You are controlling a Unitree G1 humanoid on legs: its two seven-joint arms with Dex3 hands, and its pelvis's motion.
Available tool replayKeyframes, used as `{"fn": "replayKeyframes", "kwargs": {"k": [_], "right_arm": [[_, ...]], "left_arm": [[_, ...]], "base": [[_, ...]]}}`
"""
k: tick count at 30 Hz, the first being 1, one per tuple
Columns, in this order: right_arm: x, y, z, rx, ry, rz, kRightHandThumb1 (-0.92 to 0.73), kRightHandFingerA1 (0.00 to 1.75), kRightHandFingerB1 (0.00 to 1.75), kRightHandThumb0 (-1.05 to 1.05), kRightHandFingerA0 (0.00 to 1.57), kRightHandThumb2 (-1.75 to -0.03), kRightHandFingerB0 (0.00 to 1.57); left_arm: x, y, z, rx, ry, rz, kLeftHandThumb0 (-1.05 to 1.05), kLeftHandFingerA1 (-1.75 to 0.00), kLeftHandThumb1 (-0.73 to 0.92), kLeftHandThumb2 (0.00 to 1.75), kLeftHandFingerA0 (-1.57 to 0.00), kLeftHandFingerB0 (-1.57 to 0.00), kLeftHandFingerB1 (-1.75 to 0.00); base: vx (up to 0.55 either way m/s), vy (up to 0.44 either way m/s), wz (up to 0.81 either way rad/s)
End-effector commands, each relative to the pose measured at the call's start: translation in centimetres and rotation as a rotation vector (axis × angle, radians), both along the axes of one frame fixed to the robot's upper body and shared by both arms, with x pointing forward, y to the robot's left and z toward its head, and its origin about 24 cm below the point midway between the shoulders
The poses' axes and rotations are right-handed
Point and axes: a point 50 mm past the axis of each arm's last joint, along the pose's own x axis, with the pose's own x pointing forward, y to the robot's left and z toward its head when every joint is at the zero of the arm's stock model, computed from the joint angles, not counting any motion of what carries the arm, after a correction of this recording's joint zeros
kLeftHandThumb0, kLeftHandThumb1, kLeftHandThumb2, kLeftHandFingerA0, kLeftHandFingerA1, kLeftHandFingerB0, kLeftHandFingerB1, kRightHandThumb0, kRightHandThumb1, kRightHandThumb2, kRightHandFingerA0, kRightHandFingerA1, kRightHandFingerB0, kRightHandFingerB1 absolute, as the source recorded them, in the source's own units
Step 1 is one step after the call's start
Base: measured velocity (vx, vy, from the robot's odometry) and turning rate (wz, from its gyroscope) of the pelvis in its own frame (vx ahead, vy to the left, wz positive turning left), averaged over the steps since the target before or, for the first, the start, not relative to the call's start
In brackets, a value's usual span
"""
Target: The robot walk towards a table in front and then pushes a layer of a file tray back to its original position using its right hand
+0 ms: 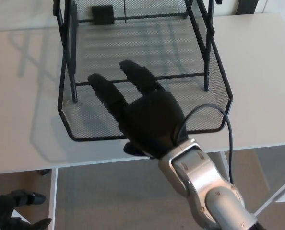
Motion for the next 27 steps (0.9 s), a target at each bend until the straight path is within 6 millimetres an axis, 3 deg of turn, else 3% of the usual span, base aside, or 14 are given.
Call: {"fn": "replayKeyframes", "kwargs": {"k": [1, 12, 14, 16, 17, 18, 19, 20, 21, 22, 23, 25, 26, 27], "right_arm": [[1.9, -0.8, 0.5, -0.035, 0.023, -0.107, -0.22, 0.03, 0.03, -0.66, 0.0, -0.65, 0.05], [4.0, -1.6, 0.9, -0.045, 0.043, -0.155, -0.19, 0.11, 0.08, -0.63, 0.0, -0.66, 0.03], [4.5, -1.9, 1.0, -0.058, 0.038, -0.17, -0.18, 0.11, 0.1, -0.67, 0.0, -0.66, 0.04], [4.8, -2.1, 1.0, -0.062, 0.044, -0.179, -0.16, 0.11, 0.1, -0.65, 0.0, -0.66, 0.03], [5.2, -2.3, 1.0, -0.069, 0.049, -0.189, -0.18, 0.14, 0.09, -0.55, 0.0, -0.64, 0.04], [5.6, -2.5, 1.0, -0.072, 0.053, -0.201, -0.3, 0.08, 0.22, -0.5, 0.0, -0.54, 0.0], [5.8, -2.7, 1.0, -0.072, 0.054, -0.208, -0.24, 0.18, 0.11, -0.54, 0.0, -0.66, 0.02], [6.0, -2.8, 1.0, -0.07, 0.053, -0.212, -0.24, 0.18, 0.11, -0.54, 0.0, -0.66, 0.02], [6.1, -2.9, 1.1, -0.068, 0.049, -0.218, -0.26, 0.16, 0.1, -0.53, 0.0, -0.65, 0.04], [6.3, -3.0, 1.2, -0.071, 0.046, -0.221, -0.25, 0.14, 0.1, -0.54, 0.0, -0.64, 0.05], [6.3, -3.0, 1.4, -0.078, 0.047, -0.225, -0.33, 0.3, 0.19, -0.54, 0.0, -0.77, 0.0], [6.4, -3.0, 1.6, -0.087, 0.048, -0.228, -0.35, 0.27, 0.16, -0.55, 0.0, -0.78, 0.0], [6.4, -3.1, 1.9, -0.086, 0.054, -0.229, -0.31, 0.03, 0.18, -0.56, 0.0, -0.61, 0.0], [6.4, -3.1, 2.1, -0.085, 0.053, -0.229, -0.31, 0.04, 0.19, -0.55, 0.0, -0.61, 0.0]], "left_arm": [[0.3, 0.6, 0.4, 0.031, 0.007, -0.007, -0.52, -0.99, 0.29, 0.81, -0.79, -0.37, -0.74], [0.2, 0.8, 0.5, 0.034, 0.001, -0.029, -0.56, -0.94, 0.32, 0.79, -0.79, -0.36, -0.74], [0.3, 0.7, 0.6, 0.029, -0.004, -0.021, -0.56, -0.93, 0.26, 0.91, -0.81, -0.38, -0.72], [0.2, 0.7, 0.5, 0.026, -0.004, -0.02, -0.55, -0.97, 0.31, 0.81, -0.78, -0.36, -0.75], [0.2, 0.7, 0.5, 0.028, -0.003, -0.027, -0.55, -0.97, 0.31, 0.81, -0.78, -0.36, -0.75], [0.3, 0.7, 0.5, 0.031, -0.002, -0.025, -0.55, -0.97, 0.3, 0.8, -0.79, -0.37, -0.75], [0.3, 0.7, 0.5, 0.031, -0.001, -0.025, -0.55, -0.97, 0.31, 0.8, -0.78, -0.36, -0.75], [0.3, 0.7, 0.5, 0.03, -0.001, -0.027, -0.55, -0.97, 0.31, 0.8, -0.78, -0.36, -0.75], [0.3, 0.7, 0.6, 0.032, -0.001, -0.032, -0.56, -0.93, 0.26, 0.91, -0.79, -0.38, -0.72], [0.3, 0.6, 0.5, 0.035, -0.002, -0.031, -0.56, -0.97, 0.31, 0.8, -0.79, -0.37, -0.75], [0.3, 0.6, 0.5, 0.037, 0.0, -0.029, -0.54, -0.98, 0.3, 0.8, -0.8, -0.37, -0.75], [0.3, 0.6, 0.5, 0.038, 0.001, -0.024, -0.53, -0.98, 0.3, 0.8, -0.8, -0.37, -0.74], [0.4, 0.5, 0.5, 0.033, -0.004, -0.021, -0.52, -0.98, 0.3, 0.8, -0.79, -0.37, -0.73], [0.5, 0.5, 0.6, 0.034, -0.007, -0.023, -0.53, -0.98, 0.3, 0.8, -0.79, -0.37, -0.73]], "base": [[0.0, 0.0, 0.0], [0.0, 0.0, 0.0], [0.0, 0.0, 0.0], [0.0, 0.0, 0.0], [0.0, 0.0, 0.0], [0.0, 0.0, 0.0], [0.0, 0.0, 0.0], [0.0, 0.0, 0.0], [0.0, 0.0, 0.0], [0.0, 0.0, 0.0], [0.0, 0.0, 0.0], [0.0, 0.0, 0.0], [0.0, 0.0, 0.0], [0.0, 0.0, 0.0]]}}
